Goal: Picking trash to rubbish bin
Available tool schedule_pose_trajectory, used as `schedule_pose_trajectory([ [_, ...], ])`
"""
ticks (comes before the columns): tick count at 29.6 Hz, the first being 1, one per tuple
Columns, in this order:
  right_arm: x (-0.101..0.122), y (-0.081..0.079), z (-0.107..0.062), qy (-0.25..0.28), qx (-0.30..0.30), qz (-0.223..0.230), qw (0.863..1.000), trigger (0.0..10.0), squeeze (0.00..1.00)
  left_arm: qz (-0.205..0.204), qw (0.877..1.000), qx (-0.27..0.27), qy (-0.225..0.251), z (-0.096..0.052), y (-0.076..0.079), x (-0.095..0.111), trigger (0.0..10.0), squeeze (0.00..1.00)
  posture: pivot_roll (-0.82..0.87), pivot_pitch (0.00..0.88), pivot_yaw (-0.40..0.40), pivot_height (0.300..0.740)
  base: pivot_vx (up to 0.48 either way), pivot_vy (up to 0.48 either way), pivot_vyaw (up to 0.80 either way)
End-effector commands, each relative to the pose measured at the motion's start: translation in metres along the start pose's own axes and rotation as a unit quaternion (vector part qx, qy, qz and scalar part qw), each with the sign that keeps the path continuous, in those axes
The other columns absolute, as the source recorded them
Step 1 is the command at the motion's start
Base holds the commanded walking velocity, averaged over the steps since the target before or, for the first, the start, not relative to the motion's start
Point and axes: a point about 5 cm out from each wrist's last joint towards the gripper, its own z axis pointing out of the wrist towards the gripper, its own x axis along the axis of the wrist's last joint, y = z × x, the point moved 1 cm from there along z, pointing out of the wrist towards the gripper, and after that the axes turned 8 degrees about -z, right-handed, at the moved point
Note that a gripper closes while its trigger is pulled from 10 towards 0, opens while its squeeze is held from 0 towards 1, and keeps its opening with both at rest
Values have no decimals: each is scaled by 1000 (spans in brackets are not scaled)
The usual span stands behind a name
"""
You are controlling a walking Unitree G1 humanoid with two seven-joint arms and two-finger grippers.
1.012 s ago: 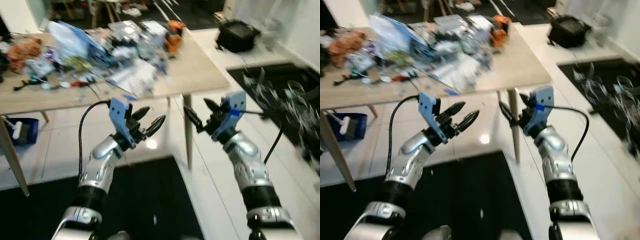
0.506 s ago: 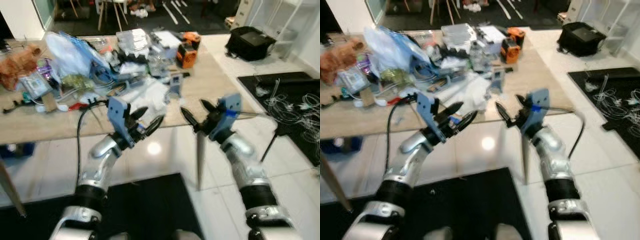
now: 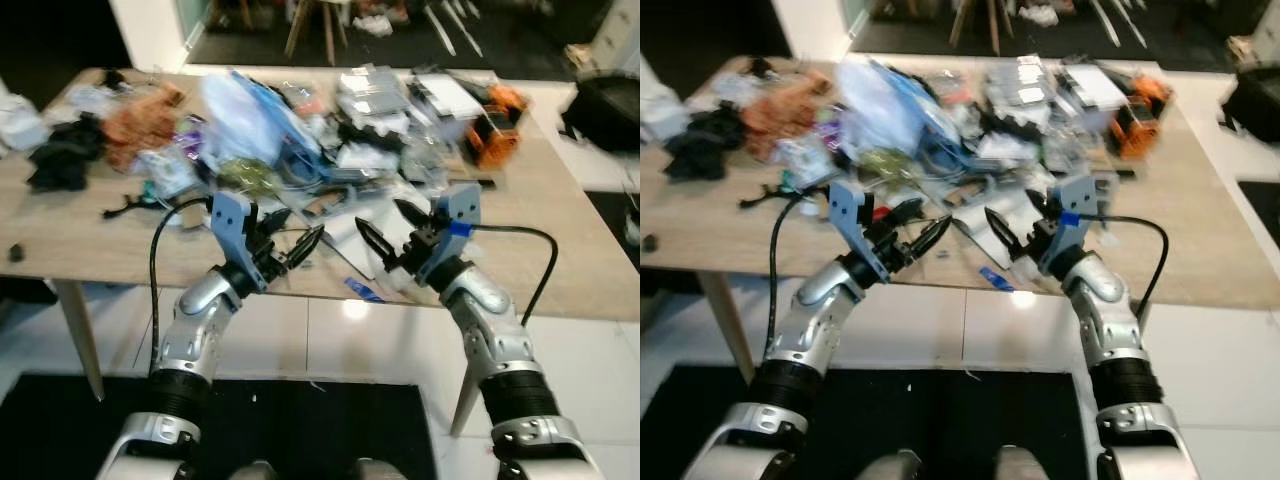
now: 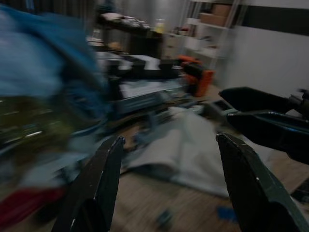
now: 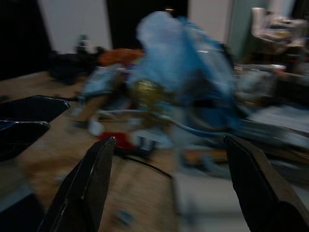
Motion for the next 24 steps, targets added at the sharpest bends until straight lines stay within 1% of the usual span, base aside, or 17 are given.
schedule_pose_trajectory([
  [1,-2,0,-2,-4,1,-2,1000,10000,0,3,1000,-4,-3,-1,2,-1,10000,0,-91,0,-22,740,0,0,781],
  [5,-2,1,-2,-5,-6,-2,1000,10000,0,3,1000,-4,-2,-1,2,-1,10000,0,-91,0,-22,740,0,0,753],
  [9,-3,4,-2,-8,-21,0,1000,10000,0,3,1000,-8,-2,0,3,-1,10000,0,-91,0,-24,740,356,0,0],
  [15,-3,4,-2,-10,-22,1,1000,10000,0,3,1000,-8,-2,0,3,-1,10000,0,-91,0,-24,740,365,0,0],
  [24,-4,4,-2,-11,-27,3,1000,10000,0,4,1000,-7,-4,0,3,-1,10000,0,-91,0,-23,740,0,0,0],
])
